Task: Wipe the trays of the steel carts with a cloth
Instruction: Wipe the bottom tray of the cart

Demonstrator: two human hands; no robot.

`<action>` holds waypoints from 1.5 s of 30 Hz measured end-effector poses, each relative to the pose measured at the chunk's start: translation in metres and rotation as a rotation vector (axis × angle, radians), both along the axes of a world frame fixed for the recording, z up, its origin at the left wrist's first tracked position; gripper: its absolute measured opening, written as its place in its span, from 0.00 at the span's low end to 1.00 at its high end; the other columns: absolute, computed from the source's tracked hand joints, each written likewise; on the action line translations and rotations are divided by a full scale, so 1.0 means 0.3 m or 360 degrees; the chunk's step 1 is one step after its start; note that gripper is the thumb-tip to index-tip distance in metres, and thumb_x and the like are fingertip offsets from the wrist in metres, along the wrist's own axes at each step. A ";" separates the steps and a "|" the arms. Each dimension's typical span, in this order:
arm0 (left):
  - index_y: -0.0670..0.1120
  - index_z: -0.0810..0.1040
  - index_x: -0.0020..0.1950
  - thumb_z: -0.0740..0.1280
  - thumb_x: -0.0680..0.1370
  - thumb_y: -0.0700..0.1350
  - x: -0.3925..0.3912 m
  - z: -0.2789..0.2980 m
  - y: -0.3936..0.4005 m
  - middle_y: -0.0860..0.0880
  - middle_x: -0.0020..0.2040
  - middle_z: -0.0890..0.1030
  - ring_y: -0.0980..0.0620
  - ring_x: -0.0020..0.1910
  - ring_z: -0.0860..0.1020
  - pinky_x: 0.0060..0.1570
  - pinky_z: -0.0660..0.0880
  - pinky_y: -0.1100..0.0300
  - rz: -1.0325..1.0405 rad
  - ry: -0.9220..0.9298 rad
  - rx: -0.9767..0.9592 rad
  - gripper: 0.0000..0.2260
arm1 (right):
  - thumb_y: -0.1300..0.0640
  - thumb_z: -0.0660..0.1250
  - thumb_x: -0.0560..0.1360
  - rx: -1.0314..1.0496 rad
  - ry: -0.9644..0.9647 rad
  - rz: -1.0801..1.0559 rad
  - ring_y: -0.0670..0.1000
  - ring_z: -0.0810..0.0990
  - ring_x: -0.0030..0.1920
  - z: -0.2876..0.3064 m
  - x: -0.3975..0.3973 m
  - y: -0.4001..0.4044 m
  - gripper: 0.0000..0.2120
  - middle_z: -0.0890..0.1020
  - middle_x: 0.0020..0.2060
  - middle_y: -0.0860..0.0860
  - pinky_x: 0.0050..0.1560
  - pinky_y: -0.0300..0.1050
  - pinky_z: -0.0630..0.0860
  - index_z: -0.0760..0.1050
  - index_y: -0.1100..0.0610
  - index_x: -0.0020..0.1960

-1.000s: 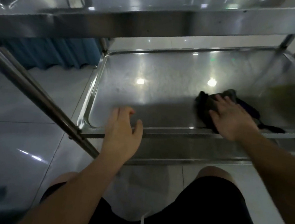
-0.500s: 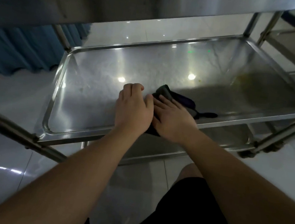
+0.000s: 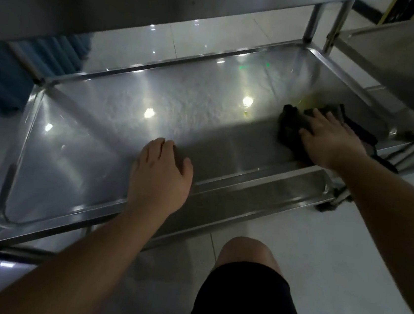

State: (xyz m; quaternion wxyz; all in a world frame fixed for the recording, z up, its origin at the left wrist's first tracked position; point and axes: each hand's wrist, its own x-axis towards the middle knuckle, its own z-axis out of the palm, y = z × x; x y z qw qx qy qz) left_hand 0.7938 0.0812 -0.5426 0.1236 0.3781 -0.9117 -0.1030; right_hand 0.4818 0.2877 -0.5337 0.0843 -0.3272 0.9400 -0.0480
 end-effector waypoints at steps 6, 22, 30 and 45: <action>0.48 0.67 0.76 0.54 0.83 0.61 0.000 0.009 -0.006 0.42 0.79 0.69 0.39 0.78 0.66 0.78 0.64 0.39 0.0020 -0.0170 0.0002 0.26 | 0.41 0.49 0.86 -0.0032 0.0059 0.0717 0.51 0.49 0.84 0.038 0.244 -0.122 0.29 0.53 0.85 0.45 0.82 0.53 0.46 0.51 0.46 0.85; 0.52 0.67 0.78 0.54 0.80 0.63 -0.002 0.020 -0.009 0.48 0.80 0.68 0.44 0.78 0.68 0.73 0.70 0.39 0.0028 -0.0179 0.0023 0.29 | 0.47 0.51 0.88 0.0042 -0.0085 -0.0115 0.56 0.47 0.84 0.091 -0.296 0.204 0.27 0.51 0.85 0.51 0.82 0.64 0.48 0.53 0.48 0.85; 0.53 0.68 0.75 0.55 0.78 0.63 -0.004 0.018 -0.017 0.47 0.77 0.71 0.41 0.73 0.72 0.67 0.73 0.38 0.0060 -0.0188 0.0033 0.28 | 0.43 0.51 0.85 -0.0191 0.0009 0.0250 0.58 0.59 0.80 0.034 0.038 -0.129 0.28 0.63 0.81 0.54 0.79 0.58 0.57 0.62 0.54 0.81; 0.50 0.68 0.78 0.52 0.77 0.63 0.000 0.023 -0.010 0.48 0.81 0.67 0.45 0.82 0.61 0.78 0.64 0.42 0.0034 -0.0201 0.0054 0.32 | 0.41 0.52 0.85 -0.0040 0.0018 -0.0191 0.58 0.51 0.83 0.007 -0.522 -0.044 0.27 0.57 0.83 0.53 0.79 0.69 0.50 0.60 0.50 0.81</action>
